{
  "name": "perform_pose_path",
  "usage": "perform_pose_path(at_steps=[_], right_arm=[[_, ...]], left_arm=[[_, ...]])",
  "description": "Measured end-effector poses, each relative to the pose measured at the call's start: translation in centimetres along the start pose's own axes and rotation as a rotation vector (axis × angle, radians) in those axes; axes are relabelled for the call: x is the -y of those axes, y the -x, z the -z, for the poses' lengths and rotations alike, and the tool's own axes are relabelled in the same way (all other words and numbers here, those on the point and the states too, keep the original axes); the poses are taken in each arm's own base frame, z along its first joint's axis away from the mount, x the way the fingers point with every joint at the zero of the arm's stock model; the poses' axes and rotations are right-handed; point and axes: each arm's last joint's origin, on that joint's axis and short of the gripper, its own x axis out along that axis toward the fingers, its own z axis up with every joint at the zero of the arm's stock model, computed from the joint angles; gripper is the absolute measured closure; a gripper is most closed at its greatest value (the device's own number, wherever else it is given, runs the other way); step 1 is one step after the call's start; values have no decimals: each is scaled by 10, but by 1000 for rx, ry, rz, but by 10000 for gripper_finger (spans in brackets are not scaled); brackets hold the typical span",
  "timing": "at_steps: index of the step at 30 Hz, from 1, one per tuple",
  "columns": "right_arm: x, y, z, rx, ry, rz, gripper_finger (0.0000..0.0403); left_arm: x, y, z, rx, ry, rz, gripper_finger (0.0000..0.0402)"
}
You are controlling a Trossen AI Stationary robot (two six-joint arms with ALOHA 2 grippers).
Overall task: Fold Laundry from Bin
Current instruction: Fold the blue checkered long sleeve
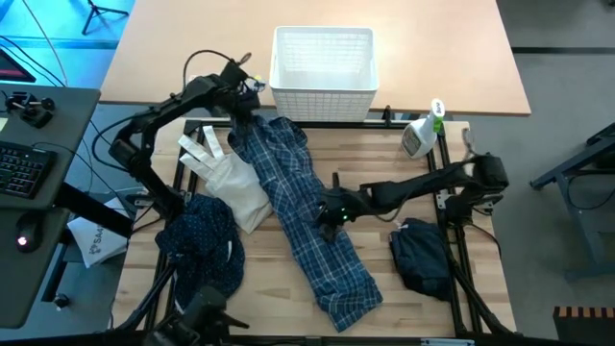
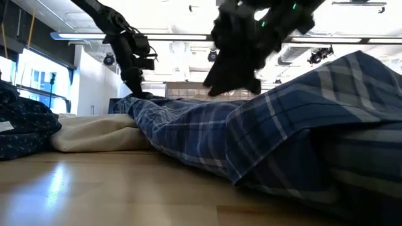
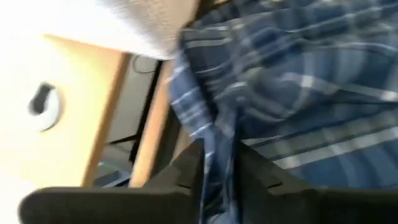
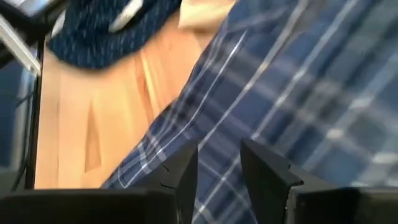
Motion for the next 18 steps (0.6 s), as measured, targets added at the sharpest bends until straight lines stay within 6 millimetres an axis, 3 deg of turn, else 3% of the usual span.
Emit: perform_pose_path(at_steps=[5,11,14,18], right_arm=[[9,-35,19,-97,-35,10,277],[18,-59,34,-184,-20,-2,277],[17,-50,32,-229,-51,-42,277],[-4,-10,14,-155,-62,-100,277]], left_arm=[[-11,21,-7,-61,107,-128,279],[-1,54,-31,-30,97,-149,262],[7,71,-43,13,72,-196,261],[20,93,-55,87,74,-233,261]])
